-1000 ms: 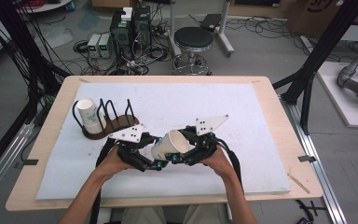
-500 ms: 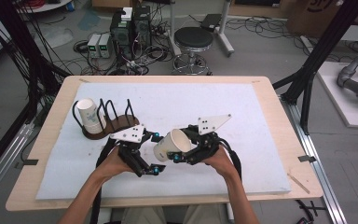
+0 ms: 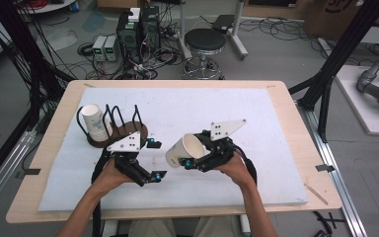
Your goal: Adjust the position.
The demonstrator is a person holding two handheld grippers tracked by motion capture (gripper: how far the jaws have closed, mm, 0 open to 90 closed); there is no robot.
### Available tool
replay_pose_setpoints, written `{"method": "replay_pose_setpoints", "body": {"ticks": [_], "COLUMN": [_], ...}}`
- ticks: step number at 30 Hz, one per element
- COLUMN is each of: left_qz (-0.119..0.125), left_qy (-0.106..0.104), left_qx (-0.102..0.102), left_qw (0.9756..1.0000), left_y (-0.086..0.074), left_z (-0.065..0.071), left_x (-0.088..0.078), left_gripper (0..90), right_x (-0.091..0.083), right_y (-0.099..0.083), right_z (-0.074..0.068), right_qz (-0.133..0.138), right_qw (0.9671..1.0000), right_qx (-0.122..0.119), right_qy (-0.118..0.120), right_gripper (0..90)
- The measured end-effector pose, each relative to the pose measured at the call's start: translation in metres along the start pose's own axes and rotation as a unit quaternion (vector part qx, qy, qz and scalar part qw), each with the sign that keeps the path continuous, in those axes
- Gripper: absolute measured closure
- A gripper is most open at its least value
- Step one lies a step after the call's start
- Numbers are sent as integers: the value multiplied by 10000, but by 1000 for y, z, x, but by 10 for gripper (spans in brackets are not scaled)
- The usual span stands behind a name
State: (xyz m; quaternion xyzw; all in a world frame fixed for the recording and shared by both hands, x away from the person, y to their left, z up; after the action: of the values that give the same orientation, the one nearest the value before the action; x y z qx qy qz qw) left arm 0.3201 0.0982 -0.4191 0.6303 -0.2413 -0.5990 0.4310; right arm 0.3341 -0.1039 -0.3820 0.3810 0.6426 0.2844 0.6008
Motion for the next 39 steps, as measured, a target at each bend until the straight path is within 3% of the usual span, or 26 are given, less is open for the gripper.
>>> {"method": "replay_pose_setpoints", "body": {"ticks": [7, 12, 16, 24, 26, 31, 36, 39], "left_qz": [39, 30, 52, 96, 125, 131, 212, 230], "left_qy": [488, 813, 1111, 1644, 1794, 2149, 2358, 2525], "left_qx": [-266, -529, -754, -1199, -1298, -1425, -1536, -1621], "left_qw": [9984, 9953, 9909, 9790, 9751, 9661, 9594, 9536], "left_y": [-15, -28, -40, -59, -64, -74, -79, -83], "left_z": [-5, -11, -15, -24, -27, -31, -34, -36], "left_x": [-11, -17, -24, -38, -42, -48, -52, -54], "left_gripper": [17, 17, 17, 17, 17, 17, 17, 17], "right_x": [2, 3, 5, 8, 9, 10, 10, 10], "right_y": [4, 7, 9, 12, 12, 11, 13, 14], "right_z": [4, 6, 8, 16, 18, 24, 29, 33], "right_qz": [-306, -430, -626, -1149, -1261, -1581, -1837, -1984], "right_qw": [9993, 9985, 9971, 9901, 9883, 9810, 9733, 9689], "right_qx": [40, 72, 140, 267, 304, 406, 529, 524], "right_qy": [-225, -325, -421, -757, -798, -1049, -1269, -1383], "right_gripper": [298, 298, 298, 299, 298, 298, 298, 298]}}
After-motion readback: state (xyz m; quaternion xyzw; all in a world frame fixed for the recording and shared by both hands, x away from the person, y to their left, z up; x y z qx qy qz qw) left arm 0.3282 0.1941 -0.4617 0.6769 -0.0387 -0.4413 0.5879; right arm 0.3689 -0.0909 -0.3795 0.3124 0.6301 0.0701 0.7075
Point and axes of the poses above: each handheld gripper's, and its own axes: x roughly forward along the jaws, y roughly out of its top, z roughly to its right, the point moved 5 cm from there along x, roughly forward along the jaws, and after that the axes turned 15 degrees about -z, right-handed, at the moved point
